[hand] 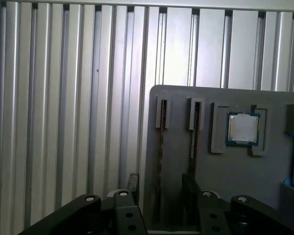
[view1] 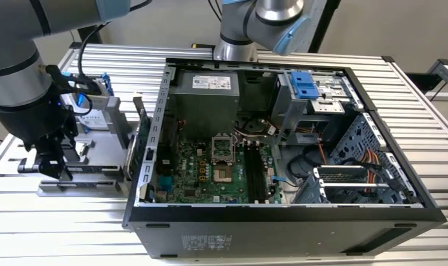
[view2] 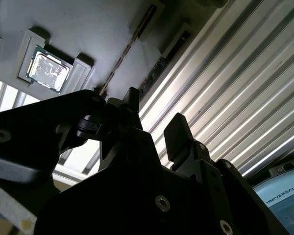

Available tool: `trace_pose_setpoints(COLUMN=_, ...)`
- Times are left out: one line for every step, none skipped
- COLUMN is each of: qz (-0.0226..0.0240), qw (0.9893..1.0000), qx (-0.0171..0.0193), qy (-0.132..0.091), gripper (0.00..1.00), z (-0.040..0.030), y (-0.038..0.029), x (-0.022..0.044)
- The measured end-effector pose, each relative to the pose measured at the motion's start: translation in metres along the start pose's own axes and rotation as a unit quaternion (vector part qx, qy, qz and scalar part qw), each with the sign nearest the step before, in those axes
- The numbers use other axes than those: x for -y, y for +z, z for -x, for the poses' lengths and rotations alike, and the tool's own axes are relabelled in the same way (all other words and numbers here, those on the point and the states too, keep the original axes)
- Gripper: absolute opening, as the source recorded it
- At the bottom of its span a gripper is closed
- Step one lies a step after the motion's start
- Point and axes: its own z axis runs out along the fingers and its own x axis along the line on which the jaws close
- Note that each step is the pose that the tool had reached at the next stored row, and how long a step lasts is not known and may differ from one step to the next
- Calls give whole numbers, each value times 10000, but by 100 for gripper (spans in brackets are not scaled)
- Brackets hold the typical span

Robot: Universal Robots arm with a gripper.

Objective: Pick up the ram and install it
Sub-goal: 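Pick up the ram and move it above insertion slot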

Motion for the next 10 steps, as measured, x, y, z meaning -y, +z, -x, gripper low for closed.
trace_pose_setpoints(qz=0, qw=10000, qx=0, qy=3, gripper=100, z=-1, y=8, x=0)
trace_pose_setpoints(qz=1, qw=10000, qx=0, qy=8, gripper=100, z=-2, y=15, x=0)
trace_pose_setpoints(qz=0, qw=10000, qx=0, qy=14, gripper=100, z=-3, y=23, x=1)
trace_pose_setpoints(qz=1, qw=10000, qx=0, qy=20, gripper=100, z=-3, y=31, x=1)
trace_pose_setpoints(qz=1, qw=10000, qx=0, qy=25, gripper=100, z=-4, y=39, x=1)
trace_pose_setpoints(qz=1, qw=10000, qx=-1, qy=29, gripper=100, z=-5, y=46, x=1)
trace_pose_setpoints(qz=1, qw=10000, qx=-1, qy=34, gripper=100, z=-5, y=55, x=2)
trace_pose_setpoints(qz=1, qw=10000, qx=-1, qy=37, gripper=100, z=-5, y=63, x=2)
trace_pose_setpoints(qz=2, qw=10000, qx=-1, qy=41, gripper=100, z=-5, y=72, x=2)
trace_pose_setpoints(qz=1, qw=10000, qx=-1, qy=43, gripper=100, z=-5, y=80, x=3)
